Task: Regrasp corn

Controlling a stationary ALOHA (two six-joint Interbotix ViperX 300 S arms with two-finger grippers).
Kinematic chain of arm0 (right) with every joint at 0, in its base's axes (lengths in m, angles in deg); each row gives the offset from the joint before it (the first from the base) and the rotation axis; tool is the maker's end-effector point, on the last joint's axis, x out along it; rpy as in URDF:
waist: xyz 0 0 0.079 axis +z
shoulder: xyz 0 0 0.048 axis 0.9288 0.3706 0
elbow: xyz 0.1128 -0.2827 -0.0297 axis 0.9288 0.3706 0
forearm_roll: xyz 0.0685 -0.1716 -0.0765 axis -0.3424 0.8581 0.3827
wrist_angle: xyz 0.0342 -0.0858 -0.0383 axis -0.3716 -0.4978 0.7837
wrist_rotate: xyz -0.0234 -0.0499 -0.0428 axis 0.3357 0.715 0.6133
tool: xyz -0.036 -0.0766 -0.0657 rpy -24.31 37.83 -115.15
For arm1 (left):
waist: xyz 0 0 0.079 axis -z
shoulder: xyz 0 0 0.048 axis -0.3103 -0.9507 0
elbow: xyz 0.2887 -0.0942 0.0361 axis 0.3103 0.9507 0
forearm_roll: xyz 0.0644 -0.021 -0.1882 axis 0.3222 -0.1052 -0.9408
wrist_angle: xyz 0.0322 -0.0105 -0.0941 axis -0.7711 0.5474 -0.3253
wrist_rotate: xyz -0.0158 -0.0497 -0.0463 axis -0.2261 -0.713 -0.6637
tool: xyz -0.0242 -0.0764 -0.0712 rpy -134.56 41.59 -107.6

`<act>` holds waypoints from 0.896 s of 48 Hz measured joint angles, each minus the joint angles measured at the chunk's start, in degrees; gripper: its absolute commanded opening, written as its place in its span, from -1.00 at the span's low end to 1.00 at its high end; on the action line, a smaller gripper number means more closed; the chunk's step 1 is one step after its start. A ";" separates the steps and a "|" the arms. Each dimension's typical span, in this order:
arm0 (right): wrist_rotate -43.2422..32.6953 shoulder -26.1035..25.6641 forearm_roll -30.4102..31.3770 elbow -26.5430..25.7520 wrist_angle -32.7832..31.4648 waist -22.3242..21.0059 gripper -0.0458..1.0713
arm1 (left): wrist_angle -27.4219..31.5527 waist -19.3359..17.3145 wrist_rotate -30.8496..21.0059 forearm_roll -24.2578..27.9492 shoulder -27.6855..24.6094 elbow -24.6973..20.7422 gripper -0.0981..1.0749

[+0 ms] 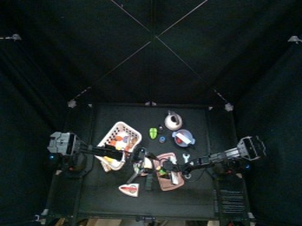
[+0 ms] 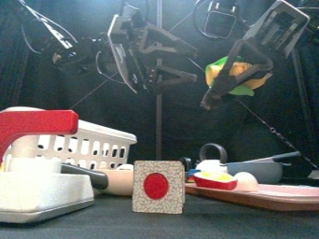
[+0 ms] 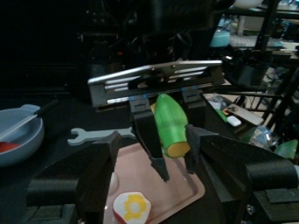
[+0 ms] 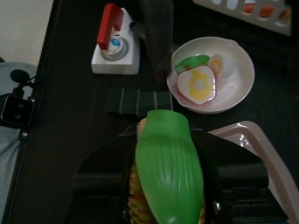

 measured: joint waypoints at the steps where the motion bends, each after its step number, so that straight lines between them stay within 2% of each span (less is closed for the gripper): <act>1: 0.00 0.00 0.00 0.00 -0.09 0.00 0.29 | 0.35 0.18 0.00 -0.26 0.00 -0.09 0.78; 15: 0.00 0.00 -0.35 0.00 -1.58 0.00 0.29 | 4.48 1.93 0.00 -3.78 0.00 -1.76 0.78; 31: 0.00 0.00 -1.23 0.00 -3.34 -0.26 0.29 | 5.27 4.39 0.09 -2.55 0.09 -1.93 0.78; 43: -0.09 0.00 -1.23 0.00 -3.34 -0.26 0.29 | 5.27 4.04 0.09 -1.85 -0.18 -2.81 0.76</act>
